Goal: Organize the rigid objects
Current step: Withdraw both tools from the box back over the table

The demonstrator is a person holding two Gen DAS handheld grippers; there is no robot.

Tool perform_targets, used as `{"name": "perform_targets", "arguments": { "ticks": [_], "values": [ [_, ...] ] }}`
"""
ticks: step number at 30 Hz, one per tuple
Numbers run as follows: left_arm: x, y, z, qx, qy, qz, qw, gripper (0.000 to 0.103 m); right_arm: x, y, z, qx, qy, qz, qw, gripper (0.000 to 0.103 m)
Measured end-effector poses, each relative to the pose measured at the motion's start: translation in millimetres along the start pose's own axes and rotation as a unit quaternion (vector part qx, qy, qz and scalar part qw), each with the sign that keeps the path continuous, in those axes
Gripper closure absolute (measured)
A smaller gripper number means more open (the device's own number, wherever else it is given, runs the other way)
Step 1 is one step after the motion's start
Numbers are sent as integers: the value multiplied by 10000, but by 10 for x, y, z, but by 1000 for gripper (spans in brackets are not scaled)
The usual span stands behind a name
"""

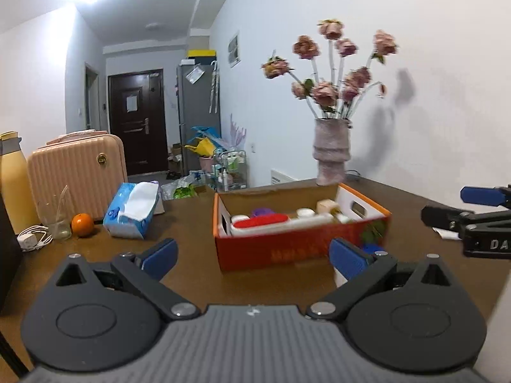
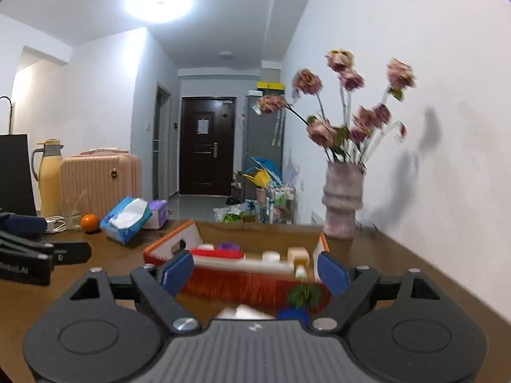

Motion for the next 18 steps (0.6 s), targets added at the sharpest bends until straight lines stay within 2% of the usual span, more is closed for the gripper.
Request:
{"name": "perform_targets", "arguments": {
  "ticks": [5, 8, 9, 11, 14, 18],
  "values": [
    [-457, -576, -42, -220, -148, 92, 9996, 0, -476, -525, 148, 2, 378, 202, 9991, 14],
    [-665, -775, -54, -304, -247, 288, 9988, 0, -716, -735, 138, 76, 559, 391, 9976, 12],
    [-707, -792, -78, -370, -182, 372, 9985, 0, -761, -758, 125, 74, 467, 495, 9977, 12],
    [-760, -778, -154, -348, 33, 430, 9985, 0, -823, -789, 70, -196, 315, 635, 9973, 12],
    [-776, -703, -225, -242, 94, 399, 9989, 0, -873, -804, -53, -440, 575, 713, 9948, 12],
    [-795, -583, -282, -322, 64, 611, 9976, 0, -909, -763, -96, -424, 652, 775, 9940, 12]
  ]
}}
Point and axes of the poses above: each gripper's, at about its wrist camera, not at the fingertips, and y roughly the way its jaws point, z to its left, x to its top, the point moved 1 cm from there along y, roughly the way its jaws point, and after that the axes turned 10 degrees about -y, right-handed, at the moved point
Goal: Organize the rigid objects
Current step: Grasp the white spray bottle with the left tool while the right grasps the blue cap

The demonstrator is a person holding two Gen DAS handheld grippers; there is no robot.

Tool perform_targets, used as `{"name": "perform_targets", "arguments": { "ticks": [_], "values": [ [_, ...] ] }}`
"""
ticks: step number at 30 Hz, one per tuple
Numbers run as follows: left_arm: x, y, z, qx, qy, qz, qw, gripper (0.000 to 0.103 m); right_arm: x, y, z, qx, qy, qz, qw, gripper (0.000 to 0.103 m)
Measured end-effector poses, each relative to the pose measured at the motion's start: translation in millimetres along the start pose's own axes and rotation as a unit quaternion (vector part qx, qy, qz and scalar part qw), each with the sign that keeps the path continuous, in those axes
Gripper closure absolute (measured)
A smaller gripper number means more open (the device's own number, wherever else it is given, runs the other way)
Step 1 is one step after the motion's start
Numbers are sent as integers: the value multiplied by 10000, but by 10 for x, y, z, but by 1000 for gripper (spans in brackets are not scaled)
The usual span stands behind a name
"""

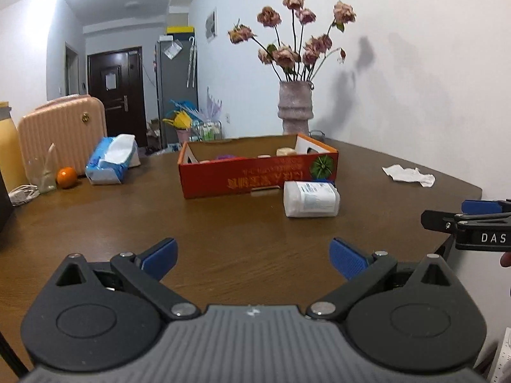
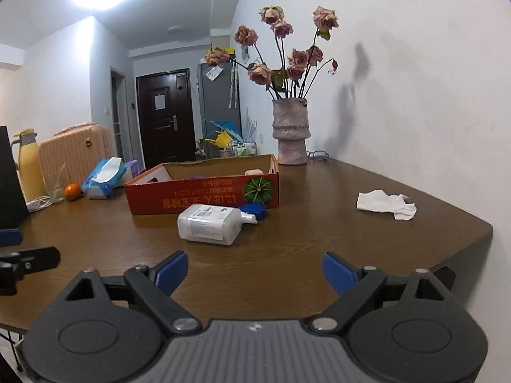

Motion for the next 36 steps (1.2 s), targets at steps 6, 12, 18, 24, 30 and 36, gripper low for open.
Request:
{"name": "perform_targets", "arguments": {
  "ticks": [6, 12, 18, 24, 30, 36],
  "values": [
    [-8, 192, -66, 2, 30, 189, 9998, 0, -25, 148, -22, 65, 5, 109, 9999, 12],
    [116, 447, -128, 48, 83, 252, 9996, 0, 57, 476, -121, 201, 30, 160, 9997, 14],
    [398, 769, -112, 184, 25, 80, 9998, 0, 359, 1400, -312, -261, -123, 518, 9982, 17],
    [537, 1299, -104, 394, 129, 162, 9990, 0, 517, 1987, 90, 928, -416, 590, 9931, 29],
    [560, 1751, -19, 673, -75, 531, 9963, 0, 572, 2165, -214, 974, 2, 489, 9940, 24],
    [786, 2095, -392, -495, 59, 575, 9971, 0, 696, 2567, -634, 619, -189, 797, 9947, 23]
  ]
}}
Point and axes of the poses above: each gripper's, at about its wrist camera, not at the fingertips, and y roughly the way its jaws point, z to its left, x to its top, the point moved 1 cm from there along y, roughly the way its jaws point, and after that the axes turned 10 degrees about -y, right-handed, at the moved point
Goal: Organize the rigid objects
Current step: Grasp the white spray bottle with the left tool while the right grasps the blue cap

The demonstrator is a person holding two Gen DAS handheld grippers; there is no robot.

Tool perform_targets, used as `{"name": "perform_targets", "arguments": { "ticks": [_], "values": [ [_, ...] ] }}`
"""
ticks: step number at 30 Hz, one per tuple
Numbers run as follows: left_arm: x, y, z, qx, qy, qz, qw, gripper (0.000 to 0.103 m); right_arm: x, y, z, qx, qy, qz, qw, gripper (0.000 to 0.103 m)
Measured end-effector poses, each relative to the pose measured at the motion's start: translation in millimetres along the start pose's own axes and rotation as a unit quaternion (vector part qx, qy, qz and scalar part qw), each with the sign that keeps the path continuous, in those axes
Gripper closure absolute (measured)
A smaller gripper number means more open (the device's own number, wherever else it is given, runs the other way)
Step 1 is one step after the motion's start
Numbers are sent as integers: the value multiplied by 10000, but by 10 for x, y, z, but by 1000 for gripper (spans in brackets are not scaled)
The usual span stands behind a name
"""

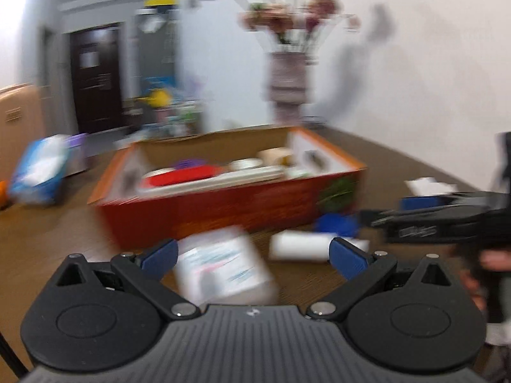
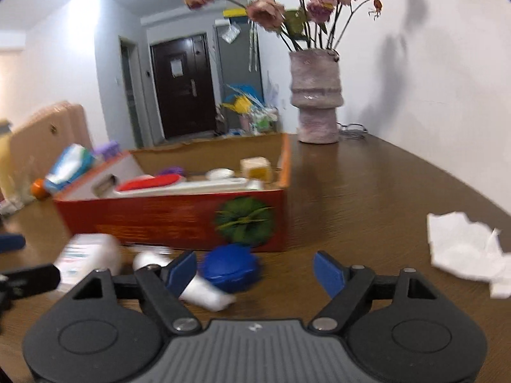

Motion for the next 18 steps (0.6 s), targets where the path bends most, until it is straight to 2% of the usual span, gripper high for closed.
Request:
{"name": "perform_targets", "arguments": {
  "ticks": [1, 2, 3, 6, 8, 10, 12, 13, 14, 15, 16, 18],
  "values": [
    [42, 93, -68, -244, 125, 58, 9996, 1, 39, 59, -11, 85, -85, 51, 9999, 23],
    [70, 192, -117, -394, 274, 114, 9988, 7, 80, 122, -18, 230, -164, 51, 9996, 28],
    [93, 316, -148, -369, 471, 194, 9980, 11, 116, 184, -18, 279, -161, 59, 9995, 29],
    [97, 639, -104, -444, 951, 855, 9908, 13, 161, 388, -61, 804, 162, 289, 9962, 25],
    [108, 701, -45, -540, 1161, 939, 9873, 14, 142, 492, -58, 1043, 279, 423, 9933, 27],
    [140, 761, -28, -600, 1378, 1021, 9834, 19, 107, 537, -24, 993, 161, 505, 9936, 29],
    [159, 863, -43, -889, 1637, 1212, 9750, 19, 84, 541, -35, 910, 152, 479, 9946, 35],
    [168, 933, -53, -972, 1725, 1320, 9713, 20, 78, 533, -51, 889, 178, 479, 9947, 42],
    [169, 1001, -71, -987, 1805, 1408, 9684, 25, 74, 522, -86, 834, 202, 497, 9951, 51],
    [158, 1058, -95, -967, 1894, 1473, 9660, 35, 63, 498, -126, 730, 209, 501, 9959, 51],
    [143, 1109, -126, -915, 2015, 1520, 9633, 40, 61, 486, -167, 619, 216, 511, 9965, 51],
    [131, 1098, -188, -1040, 2126, 1454, 9607, 52, 15, 432, -244, 446, 234, 525, 9974, 51]
  ]
}}
Point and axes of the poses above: each gripper's, at about its wrist camera, not at the fingertips, and y roughly the way its jaws point, z to its left, x to its top, the point moved 1 cm from there along y, roughly the way its jaws point, and after that the axes turned 10 degrees about -y, right-handed, at the moved point
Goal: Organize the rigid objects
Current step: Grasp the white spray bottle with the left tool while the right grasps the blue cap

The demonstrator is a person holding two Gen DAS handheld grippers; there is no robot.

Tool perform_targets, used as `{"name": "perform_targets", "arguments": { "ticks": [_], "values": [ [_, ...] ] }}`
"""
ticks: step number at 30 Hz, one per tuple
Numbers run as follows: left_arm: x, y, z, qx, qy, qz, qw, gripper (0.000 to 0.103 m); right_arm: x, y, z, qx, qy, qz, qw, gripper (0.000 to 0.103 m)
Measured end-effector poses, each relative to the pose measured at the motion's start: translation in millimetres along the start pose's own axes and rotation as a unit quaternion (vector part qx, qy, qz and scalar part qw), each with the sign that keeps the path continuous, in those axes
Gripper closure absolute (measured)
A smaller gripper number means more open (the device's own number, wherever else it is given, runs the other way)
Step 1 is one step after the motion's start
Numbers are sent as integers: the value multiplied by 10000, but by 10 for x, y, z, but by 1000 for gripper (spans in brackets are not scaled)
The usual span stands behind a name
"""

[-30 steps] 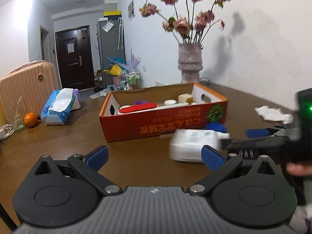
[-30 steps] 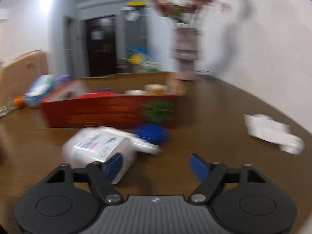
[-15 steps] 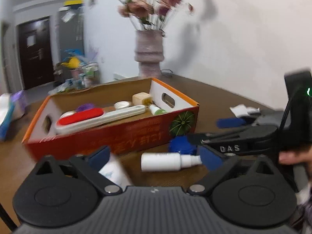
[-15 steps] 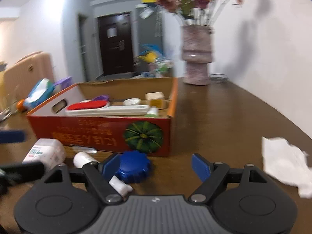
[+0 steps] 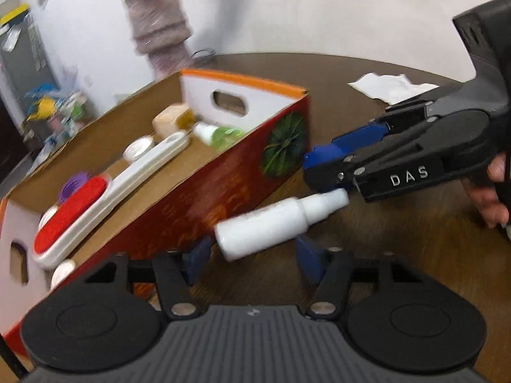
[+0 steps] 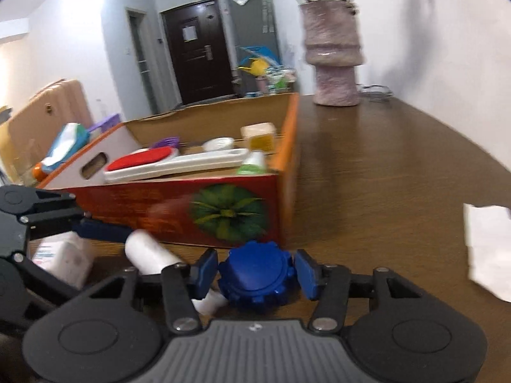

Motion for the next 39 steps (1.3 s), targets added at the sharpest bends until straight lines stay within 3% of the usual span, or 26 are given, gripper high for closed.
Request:
{"name": "perform_targets", "arguments": {
  "ticks": [2, 4, 6, 8, 10, 13, 15, 16, 19, 26, 31, 39],
  "values": [
    [-7, -15, -68, -52, 60, 10, 10000, 63, -53, -68, -84, -97, 95, 10, 9999, 51],
    [-37, -72, -142, -128, 78, 66, 9999, 62, -99, -137, -144, -191, 140, 19, 9997, 51],
    [-53, -132, -243, -99, 214, -20, 9997, 49, -167, -223, -196, -257, 181, 17, 9995, 51],
    [-30, -184, -317, 101, 439, -371, 9983, 42, -224, -300, -247, -333, 240, 14, 9992, 51],
    [57, -190, -355, 24, 630, -582, 9963, 35, -257, -342, -288, -373, 316, 15, 9988, 51],
    [204, -45, -360, -327, 556, -346, 9973, 33, -297, -416, -292, -424, 394, 34, 9983, 51],
    [224, 108, -334, -323, 379, -9, 9988, 47, -314, -473, -262, -395, 397, 6, 9984, 51],
    [203, 137, -304, -330, 256, 61, 9991, 48, -325, -498, -244, -361, 396, -3, 9986, 51],
    [94, 59, -220, -524, -139, 6, 9985, 75, -389, -563, -172, -239, 371, 2, 9990, 51],
    [-160, -366, -303, -175, -665, -339, 9971, 75, -457, -728, 102, 31, 347, -133, 9993, 51],
    [-352, -914, -380, 107, -1283, -952, 9871, 75, -452, -1036, 337, 136, 184, -373, 9990, 51],
    [-926, -1570, -352, 154, -2797, -1255, 9517, 75, -535, -1514, 709, 247, 64, -607, 9978, 51]
  ]
}}
Point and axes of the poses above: each gripper's, at about its wrist camera, not at the fingertips, and y roughly the way its jaws point, z to its left, x to its top, the point moved 1 cm from there along y, roughly the way its jaws point, and after that the axes turned 10 degrees about -y, right-handed, at the moved point
